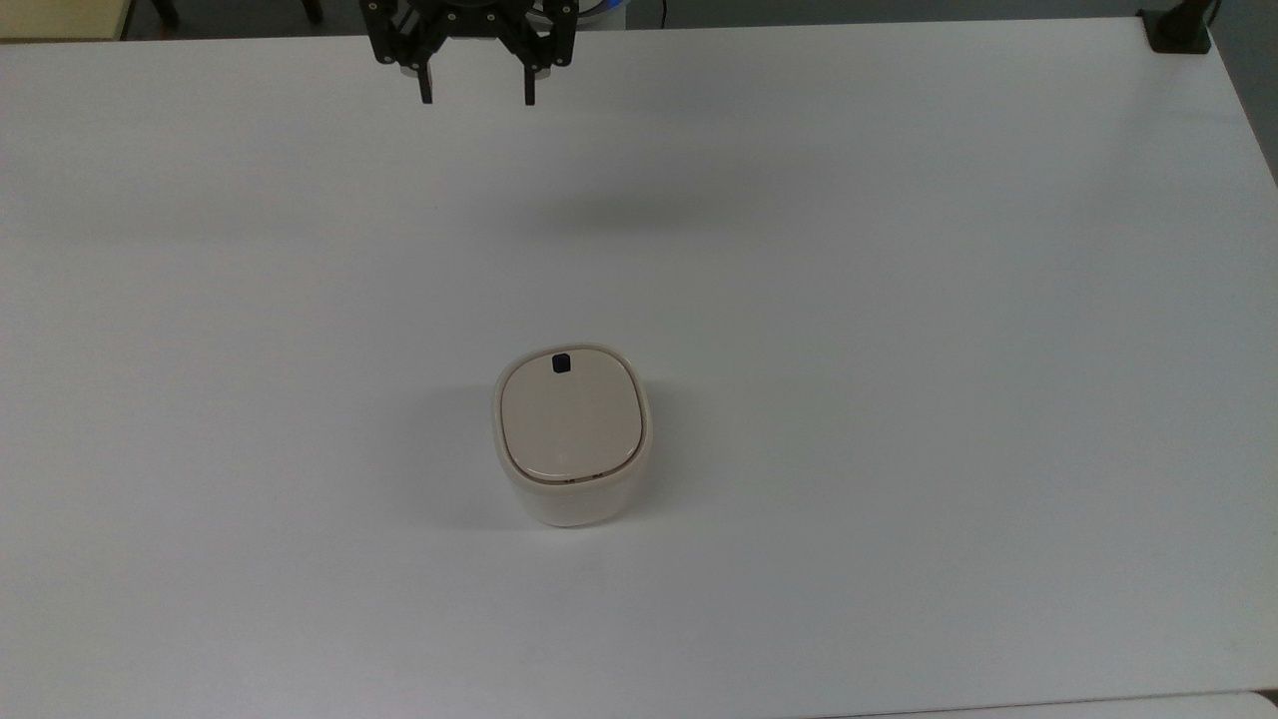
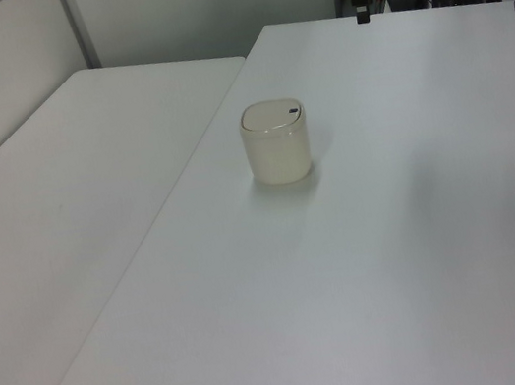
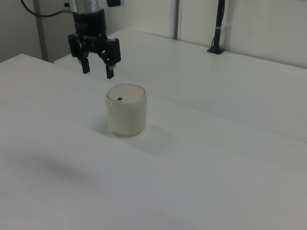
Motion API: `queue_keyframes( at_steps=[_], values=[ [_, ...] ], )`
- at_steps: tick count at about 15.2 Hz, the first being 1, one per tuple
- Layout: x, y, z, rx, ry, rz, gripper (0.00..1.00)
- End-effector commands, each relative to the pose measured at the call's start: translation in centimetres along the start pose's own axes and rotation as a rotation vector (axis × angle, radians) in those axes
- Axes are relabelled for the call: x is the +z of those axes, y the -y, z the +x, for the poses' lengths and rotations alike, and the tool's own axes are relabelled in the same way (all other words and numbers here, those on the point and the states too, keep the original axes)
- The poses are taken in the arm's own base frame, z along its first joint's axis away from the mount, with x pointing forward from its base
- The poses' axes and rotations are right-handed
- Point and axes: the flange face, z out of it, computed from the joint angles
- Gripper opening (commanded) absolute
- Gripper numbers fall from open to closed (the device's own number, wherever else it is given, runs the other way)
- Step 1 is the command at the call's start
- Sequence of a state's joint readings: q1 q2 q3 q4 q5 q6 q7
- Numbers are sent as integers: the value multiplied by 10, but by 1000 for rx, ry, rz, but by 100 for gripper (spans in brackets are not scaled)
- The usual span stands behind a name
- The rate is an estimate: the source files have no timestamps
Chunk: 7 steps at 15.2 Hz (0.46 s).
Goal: Close the trash bin
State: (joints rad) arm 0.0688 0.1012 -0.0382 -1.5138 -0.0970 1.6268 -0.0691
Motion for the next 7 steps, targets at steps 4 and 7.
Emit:
queue_keyframes(
  at_steps=[4,7],
  values=[
    [-7,-8,-13,34,0,-11,100],
    [-5,-7,-13,34,6,-9,100]
  ],
)
